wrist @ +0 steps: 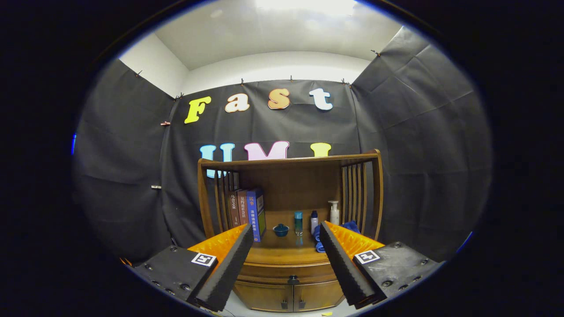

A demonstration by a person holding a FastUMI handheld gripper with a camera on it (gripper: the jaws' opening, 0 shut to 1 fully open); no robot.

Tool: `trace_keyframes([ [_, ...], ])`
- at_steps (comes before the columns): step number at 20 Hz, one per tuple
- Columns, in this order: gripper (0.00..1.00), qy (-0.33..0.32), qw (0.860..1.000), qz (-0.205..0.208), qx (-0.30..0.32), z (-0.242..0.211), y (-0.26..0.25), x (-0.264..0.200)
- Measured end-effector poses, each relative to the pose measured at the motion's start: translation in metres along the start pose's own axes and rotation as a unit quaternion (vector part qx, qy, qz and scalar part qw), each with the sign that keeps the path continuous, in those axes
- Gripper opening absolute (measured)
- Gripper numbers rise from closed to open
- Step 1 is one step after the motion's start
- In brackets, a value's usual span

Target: Pull open the drawer, take out the items inside it, and place them on the countertop above the cabinet.

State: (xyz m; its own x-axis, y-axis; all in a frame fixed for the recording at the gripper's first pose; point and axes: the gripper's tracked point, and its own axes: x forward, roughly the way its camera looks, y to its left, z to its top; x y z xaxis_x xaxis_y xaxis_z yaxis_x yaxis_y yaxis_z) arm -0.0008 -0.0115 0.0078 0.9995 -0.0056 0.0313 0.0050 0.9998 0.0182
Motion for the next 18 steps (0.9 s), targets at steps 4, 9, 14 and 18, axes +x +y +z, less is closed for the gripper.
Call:
trace_keyframes([
  [4, 0.98, 0.003, 1.0, -0.001, -0.001, -0.002, -0.002, 0.003],
  [9, 0.98, 0.008, 1.0, -0.002, -0.002, -0.006, -0.004, 0.007],
  [14, 0.98, 0.01, 1.0, -0.001, -0.002, -0.011, -0.005, 0.012],
  [18, 0.98, 0.022, 1.0, 0.0, 0.0, -0.025, -0.007, 0.023],
])
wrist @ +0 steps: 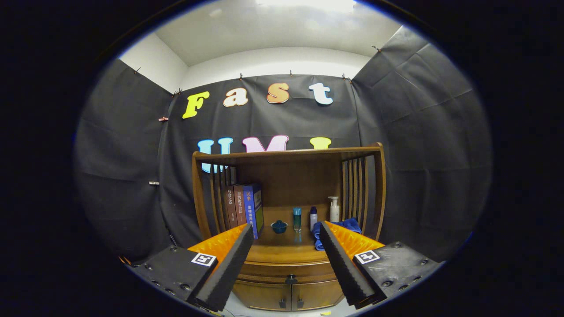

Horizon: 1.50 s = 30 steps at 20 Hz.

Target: Pull open the drawer, take out the items inside it, and place them on the countertop above the cabinet.

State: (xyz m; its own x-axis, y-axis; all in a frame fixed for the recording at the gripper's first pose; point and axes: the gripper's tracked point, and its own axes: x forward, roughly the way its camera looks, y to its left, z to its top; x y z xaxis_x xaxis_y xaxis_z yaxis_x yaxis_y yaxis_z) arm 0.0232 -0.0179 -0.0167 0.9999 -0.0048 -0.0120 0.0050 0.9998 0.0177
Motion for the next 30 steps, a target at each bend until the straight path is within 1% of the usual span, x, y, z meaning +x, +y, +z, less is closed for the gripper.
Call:
trace_keyframes([
  [5, 0.98, 0.028, 1.0, 0.0, 0.004, -0.04, -0.002, 0.023],
  [13, 0.99, 0.098, 0.995, -0.005, 0.013, -0.136, -0.009, 0.075],
  [19, 0.99, 0.158, 0.987, -0.011, 0.013, -0.224, -0.013, 0.103],
  [23, 0.99, 0.206, 0.978, -0.006, 0.015, -0.277, -0.017, 0.112],
  [26, 0.99, 0.226, 0.974, -0.015, 0.013, -0.306, -0.019, 0.124],
  [28, 0.96, 0.235, 0.972, -0.023, 0.011, -0.318, -0.023, 0.126],
  [30, 0.96, 0.247, 0.969, -0.025, 0.01, -0.33, -0.024, 0.128],
])
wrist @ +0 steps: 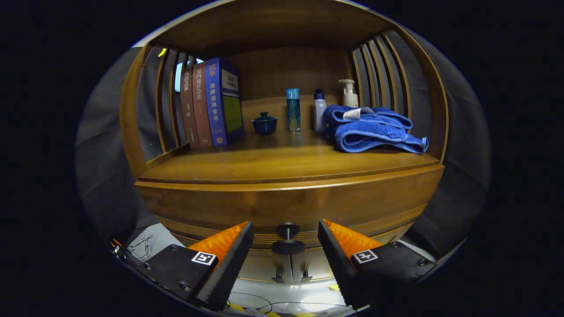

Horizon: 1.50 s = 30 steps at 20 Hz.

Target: Pull open the drawer, take out the items inside it, and place them on the countertop above the cabinet.

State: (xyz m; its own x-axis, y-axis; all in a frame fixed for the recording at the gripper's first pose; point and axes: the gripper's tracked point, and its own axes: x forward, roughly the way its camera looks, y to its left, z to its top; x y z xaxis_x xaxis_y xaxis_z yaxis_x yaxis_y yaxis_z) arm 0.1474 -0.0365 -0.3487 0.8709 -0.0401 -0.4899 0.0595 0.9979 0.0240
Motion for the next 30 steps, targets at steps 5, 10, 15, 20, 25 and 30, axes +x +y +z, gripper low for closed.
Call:
trace_keyframes([
  [5, 0.62, 0.031, 0.999, -0.011, -0.005, -0.018, -0.006, 0.012],
  [10, 0.42, 0.027, 0.999, -0.016, -0.016, -0.015, -0.007, 0.011],
  [15, 0.31, 0.037, 0.999, -0.01, -0.013, -0.015, -0.007, 0.009],
  [20, 0.31, 0.054, 0.998, -0.01, -0.018, -0.022, -0.007, -0.009],
  [25, 0.31, 0.069, 0.997, -0.011, -0.025, -0.038, -0.007, -0.051],
  [30, 0.31, 0.081, 0.996, -0.014, -0.028, -0.057, -0.007, -0.1],
])
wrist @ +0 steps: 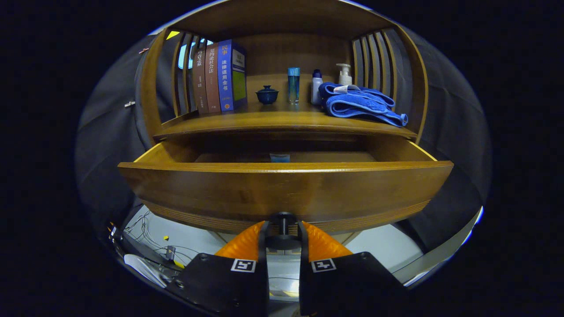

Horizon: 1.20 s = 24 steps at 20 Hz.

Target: Pull open the drawer, take out the items inside it, and place them on the countertop above the cabinet.

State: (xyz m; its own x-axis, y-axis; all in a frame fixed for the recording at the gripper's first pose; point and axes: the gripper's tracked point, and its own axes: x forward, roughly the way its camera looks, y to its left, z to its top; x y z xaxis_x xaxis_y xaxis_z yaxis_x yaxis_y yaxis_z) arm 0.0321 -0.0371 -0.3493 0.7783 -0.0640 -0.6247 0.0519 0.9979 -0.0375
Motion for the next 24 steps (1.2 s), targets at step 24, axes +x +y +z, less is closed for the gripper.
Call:
trace_keyframes([
  [24, 0.36, 0.047, 0.998, 0.009, 0.036, -0.059, 0.001, -0.075],
])
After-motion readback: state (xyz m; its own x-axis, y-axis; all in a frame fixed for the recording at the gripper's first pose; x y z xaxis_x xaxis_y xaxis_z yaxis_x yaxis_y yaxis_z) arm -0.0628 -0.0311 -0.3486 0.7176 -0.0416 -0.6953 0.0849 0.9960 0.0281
